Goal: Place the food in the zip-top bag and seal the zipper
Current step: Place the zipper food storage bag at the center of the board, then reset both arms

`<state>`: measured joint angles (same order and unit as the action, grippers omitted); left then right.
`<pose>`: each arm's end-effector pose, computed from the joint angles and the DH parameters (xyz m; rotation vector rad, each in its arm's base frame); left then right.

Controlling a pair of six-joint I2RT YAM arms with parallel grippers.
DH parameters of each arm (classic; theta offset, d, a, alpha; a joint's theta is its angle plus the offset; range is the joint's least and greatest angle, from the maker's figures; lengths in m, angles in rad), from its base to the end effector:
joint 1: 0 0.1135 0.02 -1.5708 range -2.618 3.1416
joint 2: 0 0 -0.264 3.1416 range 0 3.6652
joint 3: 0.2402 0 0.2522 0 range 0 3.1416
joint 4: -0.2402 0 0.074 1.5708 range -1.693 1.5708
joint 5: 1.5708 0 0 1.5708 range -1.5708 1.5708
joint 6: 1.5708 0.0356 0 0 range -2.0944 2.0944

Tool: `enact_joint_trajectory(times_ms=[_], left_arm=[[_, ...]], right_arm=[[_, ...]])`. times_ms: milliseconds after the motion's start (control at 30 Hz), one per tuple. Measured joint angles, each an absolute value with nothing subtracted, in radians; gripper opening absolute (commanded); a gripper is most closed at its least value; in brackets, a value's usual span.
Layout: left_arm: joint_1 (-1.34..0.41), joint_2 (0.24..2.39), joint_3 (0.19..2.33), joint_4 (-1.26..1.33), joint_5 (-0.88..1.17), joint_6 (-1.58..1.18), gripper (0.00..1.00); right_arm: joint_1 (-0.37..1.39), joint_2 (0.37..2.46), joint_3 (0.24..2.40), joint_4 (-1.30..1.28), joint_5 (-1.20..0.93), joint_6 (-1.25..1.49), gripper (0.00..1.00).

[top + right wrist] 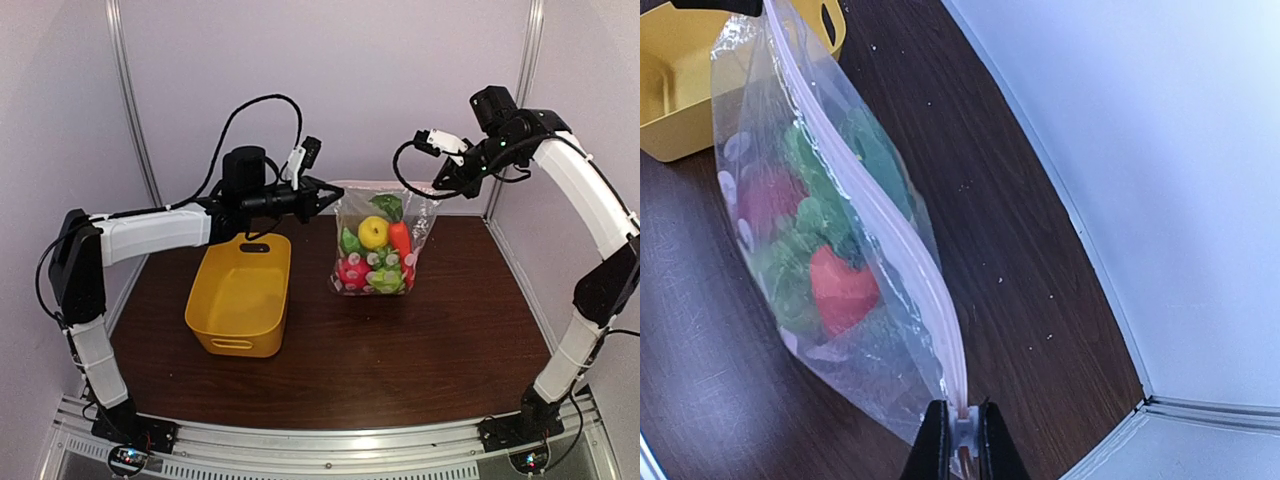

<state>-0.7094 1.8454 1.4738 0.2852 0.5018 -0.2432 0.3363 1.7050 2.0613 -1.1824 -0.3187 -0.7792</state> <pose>0.3276 -0.3038 0.3255 0.7944 1.5875 -1.1202 0.3145 0.1217 0.4375 -1.3662 1.9119 0.1665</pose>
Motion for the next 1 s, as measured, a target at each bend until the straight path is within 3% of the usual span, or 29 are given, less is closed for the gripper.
enact_joint_trajectory(times_ms=[133,200,467,500,533,567,633,767,1000], left_arm=[[-0.694,1.847,1.483,0.289,0.564,-0.244,0.0],[-0.694,1.845,1.464,0.297,0.603,-0.256,0.05],[-0.715,1.766,1.198,0.28,0.702,-0.325,0.64],[-0.72,1.754,1.196,0.255,0.698,-0.321,0.73],[-0.725,1.735,1.2,0.231,0.688,-0.311,0.93],[-0.729,1.713,1.208,0.207,0.677,-0.292,0.97],[-0.734,1.669,1.256,0.134,0.645,-0.26,0.98],[-0.731,1.614,1.409,-0.014,0.554,-0.168,0.98],[-0.71,1.512,1.466,-0.213,0.237,-0.094,0.98]], right_arm=[[0.341,1.671,1.988,-1.142,-0.325,-0.783,0.03],[0.35,1.634,1.906,-1.127,-0.337,-0.787,0.06],[0.487,1.414,1.53,-1.145,-0.413,-0.813,0.54],[0.493,1.403,1.534,-1.15,-0.427,-0.811,0.58],[0.492,1.395,1.542,-1.149,-0.437,-0.8,0.62],[0.48,1.394,1.568,-1.153,-0.45,-0.791,0.66],[0.442,1.401,1.637,-1.142,-0.484,-0.762,0.73],[0.348,1.404,1.728,-1.031,-0.543,-0.646,0.99],[0.195,1.401,1.676,-0.688,-0.395,-0.28,1.0]])
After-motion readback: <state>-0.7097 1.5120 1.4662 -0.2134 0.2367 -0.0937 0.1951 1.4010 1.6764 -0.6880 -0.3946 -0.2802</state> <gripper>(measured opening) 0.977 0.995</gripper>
